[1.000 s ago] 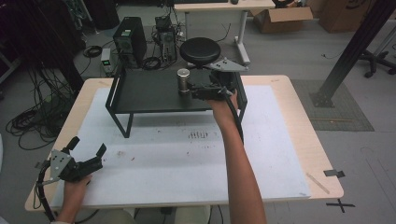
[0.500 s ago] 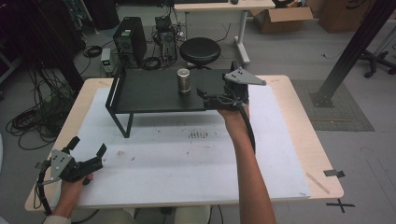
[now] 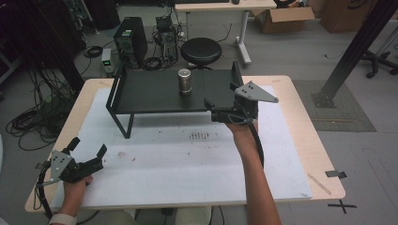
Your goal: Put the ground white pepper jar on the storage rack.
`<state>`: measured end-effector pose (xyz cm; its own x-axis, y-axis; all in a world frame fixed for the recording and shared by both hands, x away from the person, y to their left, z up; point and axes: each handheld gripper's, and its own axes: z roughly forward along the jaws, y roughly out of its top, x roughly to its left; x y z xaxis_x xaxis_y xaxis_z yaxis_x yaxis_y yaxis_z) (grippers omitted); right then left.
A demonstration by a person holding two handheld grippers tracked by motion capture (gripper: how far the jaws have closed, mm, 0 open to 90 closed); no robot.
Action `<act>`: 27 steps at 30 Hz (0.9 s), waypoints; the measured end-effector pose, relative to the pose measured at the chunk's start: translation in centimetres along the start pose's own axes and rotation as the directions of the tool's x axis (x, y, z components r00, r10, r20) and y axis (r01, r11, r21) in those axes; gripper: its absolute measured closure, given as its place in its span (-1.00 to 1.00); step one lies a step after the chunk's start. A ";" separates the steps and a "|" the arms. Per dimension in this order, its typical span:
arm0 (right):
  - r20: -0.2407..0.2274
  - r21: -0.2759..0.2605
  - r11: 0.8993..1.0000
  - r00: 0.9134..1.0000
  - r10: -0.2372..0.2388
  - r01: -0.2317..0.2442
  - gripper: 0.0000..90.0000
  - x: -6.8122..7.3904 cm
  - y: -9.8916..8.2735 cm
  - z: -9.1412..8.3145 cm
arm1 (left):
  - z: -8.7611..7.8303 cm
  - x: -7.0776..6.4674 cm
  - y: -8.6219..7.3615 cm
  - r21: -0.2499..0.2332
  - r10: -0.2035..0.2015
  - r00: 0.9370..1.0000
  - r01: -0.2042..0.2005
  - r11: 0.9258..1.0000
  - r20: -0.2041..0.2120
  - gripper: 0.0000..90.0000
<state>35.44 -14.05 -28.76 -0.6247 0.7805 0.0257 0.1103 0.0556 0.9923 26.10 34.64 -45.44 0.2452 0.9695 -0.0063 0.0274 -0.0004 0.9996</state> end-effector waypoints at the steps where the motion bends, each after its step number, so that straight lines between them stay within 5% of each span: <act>1: 0.002 -0.003 1.000 1.000 -0.001 0.001 -1.00 0.0 -0.2 -0.3 | 0.0 0.0 0.0 0.000 -0.002 1.000 0.002 1.000 -0.001 -0.99; 27: 0.078 -0.061 0.998 0.997 0.029 -0.024 -1.00 -0.5 -6.0 -5.6 | -0.2 -0.1 -0.1 -0.016 0.003 1.000 -0.003 1.000 -0.012 -0.99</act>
<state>30.71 -18.25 -34.07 -0.5592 0.8278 0.0448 0.0775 -0.0016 0.9970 25.92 34.60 -45.51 0.2341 0.9722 -0.0029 0.0109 0.0003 0.9999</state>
